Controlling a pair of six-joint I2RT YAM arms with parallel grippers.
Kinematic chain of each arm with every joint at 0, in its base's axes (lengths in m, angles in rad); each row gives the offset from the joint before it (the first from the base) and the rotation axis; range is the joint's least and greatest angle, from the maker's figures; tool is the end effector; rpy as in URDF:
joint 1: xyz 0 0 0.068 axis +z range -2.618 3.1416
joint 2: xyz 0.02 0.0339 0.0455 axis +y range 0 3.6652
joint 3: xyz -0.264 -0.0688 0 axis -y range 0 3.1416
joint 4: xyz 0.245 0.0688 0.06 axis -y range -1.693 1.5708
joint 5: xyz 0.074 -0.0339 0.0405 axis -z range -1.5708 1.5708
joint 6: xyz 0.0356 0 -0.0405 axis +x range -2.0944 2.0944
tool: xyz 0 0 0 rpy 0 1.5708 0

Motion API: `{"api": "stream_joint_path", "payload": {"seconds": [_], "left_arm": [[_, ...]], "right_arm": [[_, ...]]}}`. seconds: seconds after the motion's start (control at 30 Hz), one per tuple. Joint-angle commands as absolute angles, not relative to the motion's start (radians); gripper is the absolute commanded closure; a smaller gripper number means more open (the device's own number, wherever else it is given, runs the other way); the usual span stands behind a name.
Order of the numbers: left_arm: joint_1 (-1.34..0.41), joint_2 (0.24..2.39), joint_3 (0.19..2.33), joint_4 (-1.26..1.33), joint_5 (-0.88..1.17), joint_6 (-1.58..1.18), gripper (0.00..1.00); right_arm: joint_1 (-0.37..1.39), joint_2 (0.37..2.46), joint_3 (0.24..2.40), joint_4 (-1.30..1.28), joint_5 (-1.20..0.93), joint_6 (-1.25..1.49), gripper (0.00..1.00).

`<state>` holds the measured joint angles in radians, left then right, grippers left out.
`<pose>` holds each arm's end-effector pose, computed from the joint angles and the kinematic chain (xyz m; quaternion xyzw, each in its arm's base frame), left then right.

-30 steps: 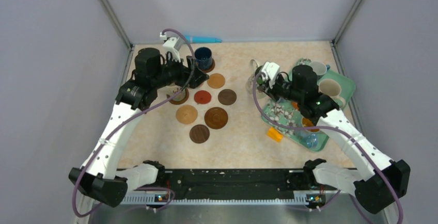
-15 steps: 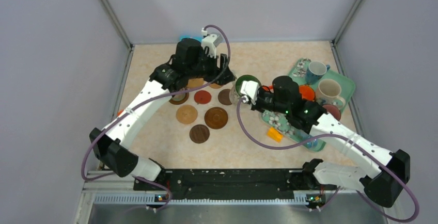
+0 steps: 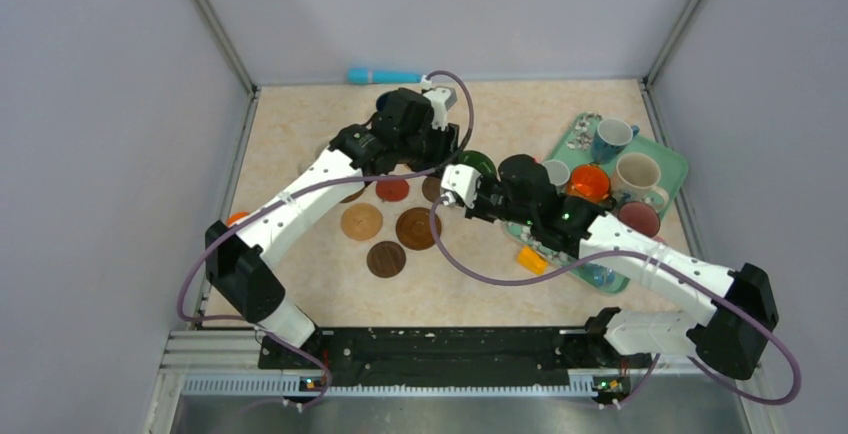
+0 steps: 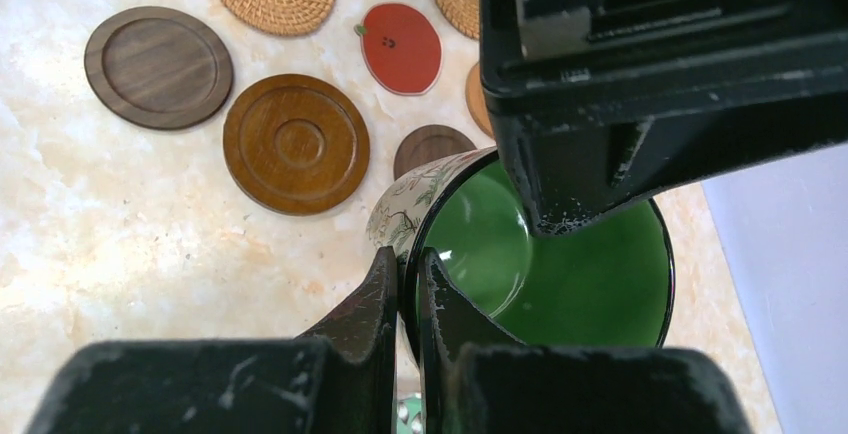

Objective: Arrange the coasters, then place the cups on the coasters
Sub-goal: Place the cup on the coaster.

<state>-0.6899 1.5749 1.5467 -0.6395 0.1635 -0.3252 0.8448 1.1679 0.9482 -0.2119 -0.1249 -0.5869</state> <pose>0.2689 -0.2294 0.3630 0.1977 0.8754 -0.2756 0.3444 0.1746 0.2033 0.3158 -0.5770 0.6121 0.1213 0.5270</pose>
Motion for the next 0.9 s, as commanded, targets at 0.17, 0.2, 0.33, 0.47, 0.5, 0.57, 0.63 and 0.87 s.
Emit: {"api": "stream_joint_path", "payload": {"seconds": [0.17, 0.2, 0.33, 0.47, 0.5, 0.57, 0.63, 0.87], "left_arm": [[-0.709, 1.633, 1.6, -0.718, 0.054, -0.36, 0.55], [-0.709, 1.64, 1.602, -0.727, 0.046, -0.362, 0.55], [-0.709, 1.66, 1.606, -0.733, 0.048, -0.372, 0.59], [-0.709, 1.67, 1.608, -0.727, 0.054, -0.38, 0.69], [-0.709, 1.67, 1.609, -0.726, 0.054, -0.381, 0.72], [-0.709, 1.672, 1.614, -0.726, 0.053, -0.382, 0.81], [-0.709, 1.674, 1.624, -0.732, 0.048, -0.382, 0.91], [-0.708, 1.67, 1.645, -0.738, 0.013, -0.379, 1.0]], "right_arm": [[0.875, 1.187, 1.012, 0.028, -0.058, -0.635, 1.0], [0.878, 1.191, 1.011, 0.029, -0.055, -0.635, 1.0], [0.888, 1.203, 1.005, 0.035, -0.046, -0.635, 1.0], [0.9, 1.207, 0.997, 0.036, -0.046, -0.639, 1.0], [0.901, 1.21, 0.994, 0.036, -0.047, -0.64, 1.0], [0.902, 1.213, 0.987, 0.035, -0.054, -0.64, 1.0], [0.905, 1.219, 0.978, 0.039, -0.063, -0.629, 1.0], [0.911, 1.225, 0.933, 0.049, -0.074, -0.597, 0.93]]}}
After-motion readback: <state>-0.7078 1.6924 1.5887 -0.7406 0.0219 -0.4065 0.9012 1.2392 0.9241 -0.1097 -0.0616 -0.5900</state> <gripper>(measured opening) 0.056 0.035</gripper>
